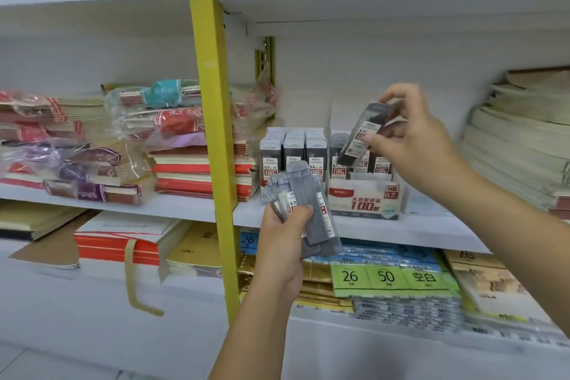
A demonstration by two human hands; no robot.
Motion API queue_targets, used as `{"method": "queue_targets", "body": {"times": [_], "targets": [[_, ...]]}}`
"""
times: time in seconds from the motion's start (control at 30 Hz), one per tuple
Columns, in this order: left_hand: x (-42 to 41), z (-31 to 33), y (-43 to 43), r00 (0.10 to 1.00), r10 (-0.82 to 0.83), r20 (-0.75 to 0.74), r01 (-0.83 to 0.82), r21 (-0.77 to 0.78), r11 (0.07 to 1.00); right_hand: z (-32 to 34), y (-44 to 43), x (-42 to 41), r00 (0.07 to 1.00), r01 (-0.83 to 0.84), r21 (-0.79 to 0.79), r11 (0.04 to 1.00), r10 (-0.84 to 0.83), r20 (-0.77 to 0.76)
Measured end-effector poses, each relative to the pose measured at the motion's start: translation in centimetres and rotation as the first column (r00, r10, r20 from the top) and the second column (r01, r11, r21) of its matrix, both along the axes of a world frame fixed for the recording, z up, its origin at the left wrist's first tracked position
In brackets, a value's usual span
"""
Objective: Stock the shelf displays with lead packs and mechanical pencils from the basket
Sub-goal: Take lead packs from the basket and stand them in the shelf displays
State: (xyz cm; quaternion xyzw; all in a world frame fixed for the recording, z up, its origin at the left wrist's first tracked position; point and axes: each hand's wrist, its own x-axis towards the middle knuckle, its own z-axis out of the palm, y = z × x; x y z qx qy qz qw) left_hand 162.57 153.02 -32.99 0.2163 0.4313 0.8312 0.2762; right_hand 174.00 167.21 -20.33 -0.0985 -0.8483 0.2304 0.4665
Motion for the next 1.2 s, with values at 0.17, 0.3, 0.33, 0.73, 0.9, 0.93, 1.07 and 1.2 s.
{"method": "queue_targets", "body": {"times": [0.17, 0.3, 0.33, 0.73, 0.9, 0.93, 1.07, 1.2], "targets": [[-0.8, -0.2, -0.1, 1.000, -0.004, -0.007, 0.004, 0.004, 1.000, -0.5, 1.2, -2.5, 0.976, 0.085, 0.218, 0.972, -0.125, 0.179], [-1.3, -0.3, -0.4, 0.998, -0.031, -0.053, 0.030, -0.021, 0.999, -1.1, 2.1, -3.3, 0.941, 0.095, 0.224, 0.970, -0.161, 0.297], [-1.3, -0.3, -0.5, 0.997, -0.040, -0.067, 0.038, -0.029, 0.999, -1.3, 2.2, -3.4, 0.931, 0.101, 0.222, 0.970, -0.170, 0.322], [0.0, -0.1, -0.7, 0.970, -0.194, -0.144, 0.180, -0.101, 0.978, -5.2, -2.1, -0.8, 0.962, -0.090, -0.098, 0.991, 0.112, 0.249], [0.9, 0.0, -0.7, 0.963, -0.217, -0.160, 0.208, -0.070, 0.976, -5.9, -2.1, -0.5, 0.923, -0.224, -0.442, 0.868, 0.335, 0.188], [1.0, 0.0, -0.7, 0.965, -0.215, -0.148, 0.208, -0.062, 0.976, -5.9, -1.9, -0.2, 0.922, -0.236, -0.464, 0.854, 0.347, 0.170], [1.1, -0.1, -0.9, 0.971, -0.194, -0.142, 0.185, -0.074, 0.980, -5.3, -1.0, 0.8, 0.922, -0.271, -0.533, 0.801, 0.375, 0.095], [1.0, -0.5, -0.8, 0.981, -0.130, -0.145, 0.109, -0.144, 0.984, -4.6, -0.7, 1.5, 0.923, -0.283, -0.561, 0.778, 0.379, 0.060]]}}
